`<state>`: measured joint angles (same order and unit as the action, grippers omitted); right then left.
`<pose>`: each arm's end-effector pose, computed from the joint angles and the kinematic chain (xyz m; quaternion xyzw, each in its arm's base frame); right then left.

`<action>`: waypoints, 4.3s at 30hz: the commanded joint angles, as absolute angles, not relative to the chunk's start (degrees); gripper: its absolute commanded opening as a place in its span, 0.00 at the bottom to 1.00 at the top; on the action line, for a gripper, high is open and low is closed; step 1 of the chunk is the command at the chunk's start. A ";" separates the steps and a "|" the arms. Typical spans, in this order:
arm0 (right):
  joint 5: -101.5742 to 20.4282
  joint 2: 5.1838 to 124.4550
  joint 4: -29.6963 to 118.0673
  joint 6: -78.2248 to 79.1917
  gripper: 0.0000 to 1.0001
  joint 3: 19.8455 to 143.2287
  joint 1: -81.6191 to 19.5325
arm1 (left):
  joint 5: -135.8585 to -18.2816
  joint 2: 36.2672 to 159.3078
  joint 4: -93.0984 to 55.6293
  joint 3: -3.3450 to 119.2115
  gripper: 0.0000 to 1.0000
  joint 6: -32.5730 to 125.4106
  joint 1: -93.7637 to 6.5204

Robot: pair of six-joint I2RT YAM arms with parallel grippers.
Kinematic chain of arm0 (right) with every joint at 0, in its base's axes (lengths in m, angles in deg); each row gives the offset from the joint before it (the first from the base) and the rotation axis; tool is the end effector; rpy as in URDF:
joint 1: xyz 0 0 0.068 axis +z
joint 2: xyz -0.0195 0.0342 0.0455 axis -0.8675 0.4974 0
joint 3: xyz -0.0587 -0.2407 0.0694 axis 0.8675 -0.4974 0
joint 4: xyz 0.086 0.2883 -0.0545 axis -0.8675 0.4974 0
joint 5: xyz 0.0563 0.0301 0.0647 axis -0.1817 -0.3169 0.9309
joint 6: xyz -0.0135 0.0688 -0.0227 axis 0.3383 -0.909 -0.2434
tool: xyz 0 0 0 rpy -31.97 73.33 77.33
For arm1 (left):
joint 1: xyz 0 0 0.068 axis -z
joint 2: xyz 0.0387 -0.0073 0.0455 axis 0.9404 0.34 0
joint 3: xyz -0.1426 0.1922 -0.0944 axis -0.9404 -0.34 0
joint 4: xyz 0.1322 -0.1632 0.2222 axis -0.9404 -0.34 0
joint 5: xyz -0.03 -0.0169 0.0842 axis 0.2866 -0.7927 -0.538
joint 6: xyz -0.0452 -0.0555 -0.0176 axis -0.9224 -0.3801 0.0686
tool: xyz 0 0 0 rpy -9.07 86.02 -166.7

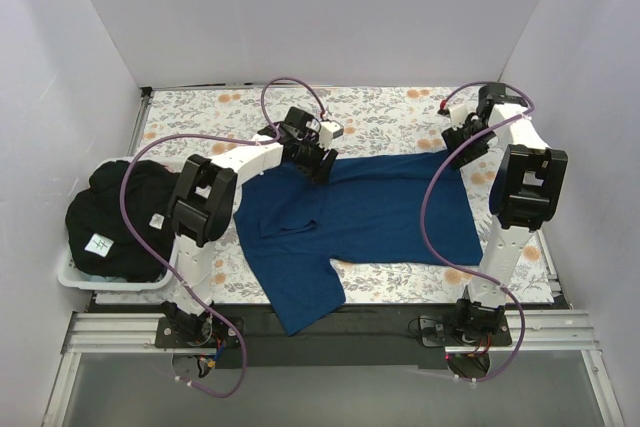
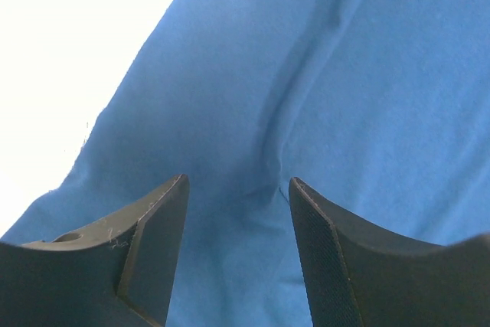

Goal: Fold and stack the t-shirts
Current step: Fold the tshirt

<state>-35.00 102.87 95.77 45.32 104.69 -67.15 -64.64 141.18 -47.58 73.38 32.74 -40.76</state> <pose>0.4735 -0.0437 0.1571 -0.2796 0.9414 0.0473 0.1829 0.4164 -0.2592 0.1194 0.0835 0.9431 -0.2780 0.1622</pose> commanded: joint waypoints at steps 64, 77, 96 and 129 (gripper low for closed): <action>-36.62 103.10 100.46 50.19 0.51 109.17 -69.22 | -54.85 133.76 -52.30 74.10 0.42 26.46 -45.57; -30.55 109.59 100.19 44.04 0.41 121.04 -64.04 | -56.05 128.37 -47.73 67.06 0.34 18.09 -68.01; -34.41 116.71 96.85 41.40 0.38 121.74 -61.49 | -67.76 141.12 -54.06 74.62 0.33 29.87 -68.10; -46.74 116.73 88.68 39.47 0.39 115.50 -61.40 | -77.79 139.73 -50.11 68.65 0.09 29.87 -67.31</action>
